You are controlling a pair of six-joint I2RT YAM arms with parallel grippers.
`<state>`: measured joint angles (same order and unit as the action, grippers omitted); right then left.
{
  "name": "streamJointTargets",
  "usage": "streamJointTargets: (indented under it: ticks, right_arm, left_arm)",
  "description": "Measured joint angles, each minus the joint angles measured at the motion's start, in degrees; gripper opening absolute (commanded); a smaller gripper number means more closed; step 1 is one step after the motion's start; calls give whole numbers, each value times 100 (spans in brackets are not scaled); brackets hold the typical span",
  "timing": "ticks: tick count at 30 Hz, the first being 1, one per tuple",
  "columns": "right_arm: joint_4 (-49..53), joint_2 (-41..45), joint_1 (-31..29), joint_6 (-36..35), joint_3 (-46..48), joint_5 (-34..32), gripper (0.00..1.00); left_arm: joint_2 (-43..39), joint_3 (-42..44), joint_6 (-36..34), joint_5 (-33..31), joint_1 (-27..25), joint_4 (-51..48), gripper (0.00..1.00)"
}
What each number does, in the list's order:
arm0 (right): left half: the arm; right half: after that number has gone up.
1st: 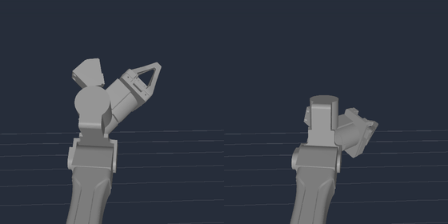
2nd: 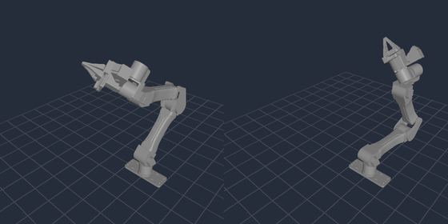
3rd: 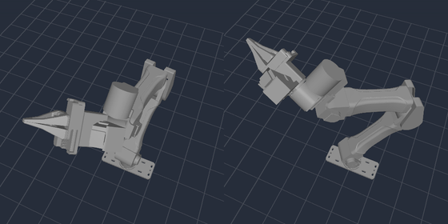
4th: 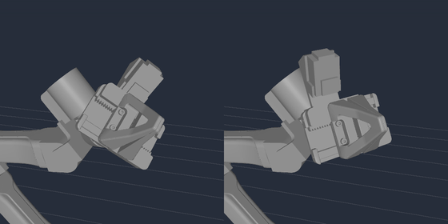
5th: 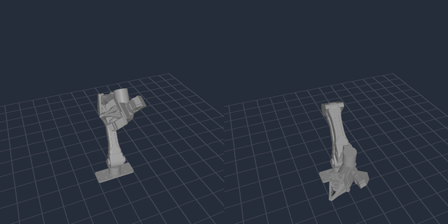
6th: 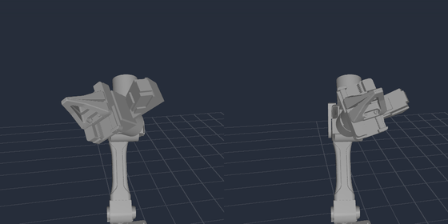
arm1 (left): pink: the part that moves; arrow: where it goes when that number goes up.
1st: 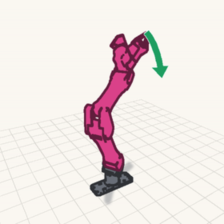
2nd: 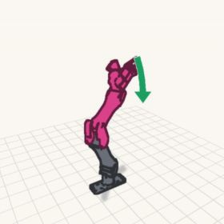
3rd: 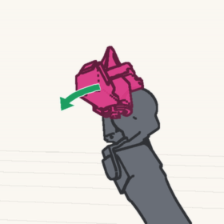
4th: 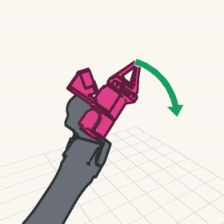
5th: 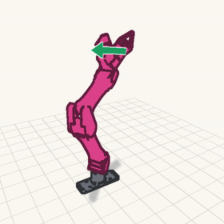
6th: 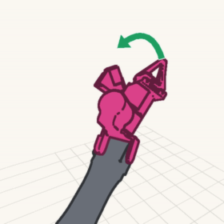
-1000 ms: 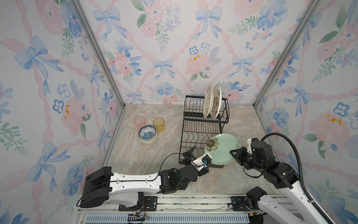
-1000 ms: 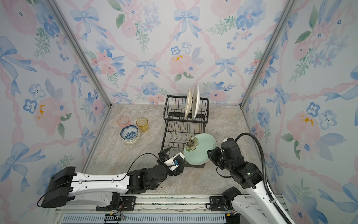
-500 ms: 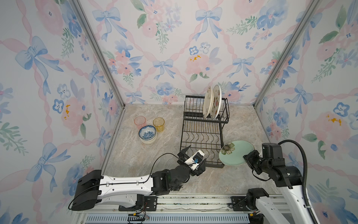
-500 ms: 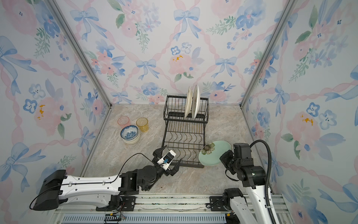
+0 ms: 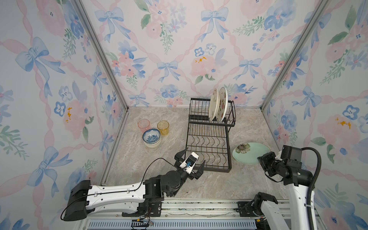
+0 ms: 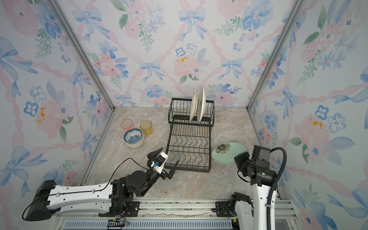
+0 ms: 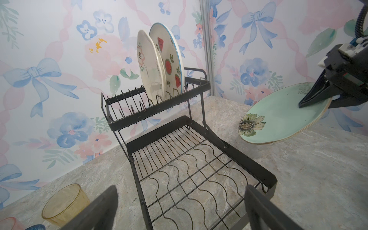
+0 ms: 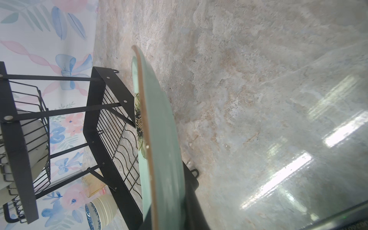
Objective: Unload the mixed dishes from the dish rack
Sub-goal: 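Lower the green plate flat onto the table with the right gripper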
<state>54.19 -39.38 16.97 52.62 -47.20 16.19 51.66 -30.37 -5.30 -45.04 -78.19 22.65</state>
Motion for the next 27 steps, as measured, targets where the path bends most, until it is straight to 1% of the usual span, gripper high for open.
streamJointTargets:
  ticks: [7,13,18,23,27]
  right_arm:
    - [-330,-256,442,-173,42,208,0]
    - [-706,-588,518,-297,245,337,0]
    - [-949,-977,575,-435,310,337,0]
    - [-1338,-1412,616,-612,354,297,0]
    - [-1744,-1709,793,-726,511,254,0]
  left_arm:
    - [7,-2,0,37,101,0,98]
    - [179,-7,2,225,254,0,98]
    - [284,-20,2,313,269,0,98]
    - [284,-37,2,313,317,2,98]
    - [280,-37,2,310,321,0,98]
